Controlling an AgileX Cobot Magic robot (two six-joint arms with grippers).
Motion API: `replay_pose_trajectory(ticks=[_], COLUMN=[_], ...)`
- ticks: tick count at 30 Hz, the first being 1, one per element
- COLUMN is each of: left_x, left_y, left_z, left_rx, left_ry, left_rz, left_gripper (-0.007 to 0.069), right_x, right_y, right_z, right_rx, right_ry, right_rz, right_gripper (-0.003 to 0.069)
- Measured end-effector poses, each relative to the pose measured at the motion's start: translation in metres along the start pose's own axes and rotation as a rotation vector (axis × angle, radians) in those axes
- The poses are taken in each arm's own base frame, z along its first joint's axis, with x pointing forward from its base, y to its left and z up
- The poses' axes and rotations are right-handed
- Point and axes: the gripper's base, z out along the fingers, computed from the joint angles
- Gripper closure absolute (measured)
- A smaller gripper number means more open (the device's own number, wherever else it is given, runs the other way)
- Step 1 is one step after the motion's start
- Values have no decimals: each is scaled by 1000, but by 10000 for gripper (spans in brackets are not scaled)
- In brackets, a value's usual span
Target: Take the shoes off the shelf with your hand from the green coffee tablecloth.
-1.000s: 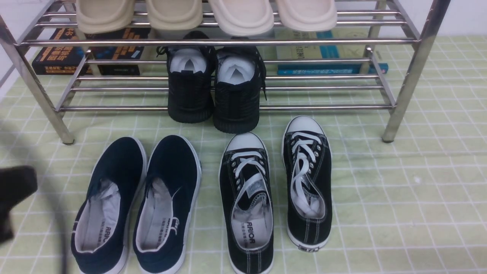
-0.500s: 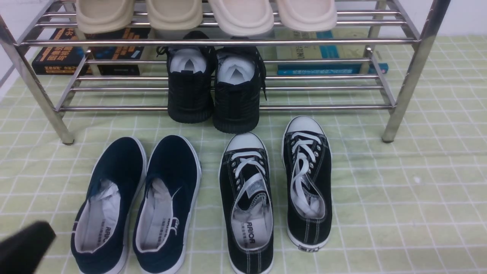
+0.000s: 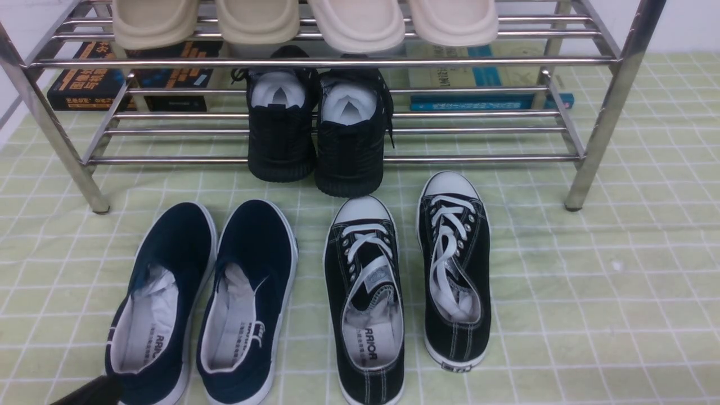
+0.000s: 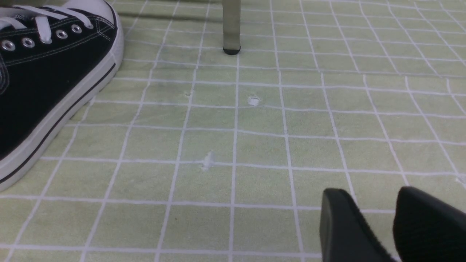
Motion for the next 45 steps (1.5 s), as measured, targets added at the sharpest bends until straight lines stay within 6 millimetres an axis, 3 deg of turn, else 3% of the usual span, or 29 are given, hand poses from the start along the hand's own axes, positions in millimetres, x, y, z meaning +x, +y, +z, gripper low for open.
replay_pose_trajectory(ticks=[12,45], left_x=[16,15], left_y=[19,24], left_z=[-6,-8], left_rx=[-272,-362], left_ry=[29,10], left_rz=[26,12], left_gripper=[603,574], right_x=[0,0], right_y=[0,0], right_z=[0,0], right_rx=[0,0], right_ry=[0,0], right_rz=[-1,0], right_gripper=[421,421])
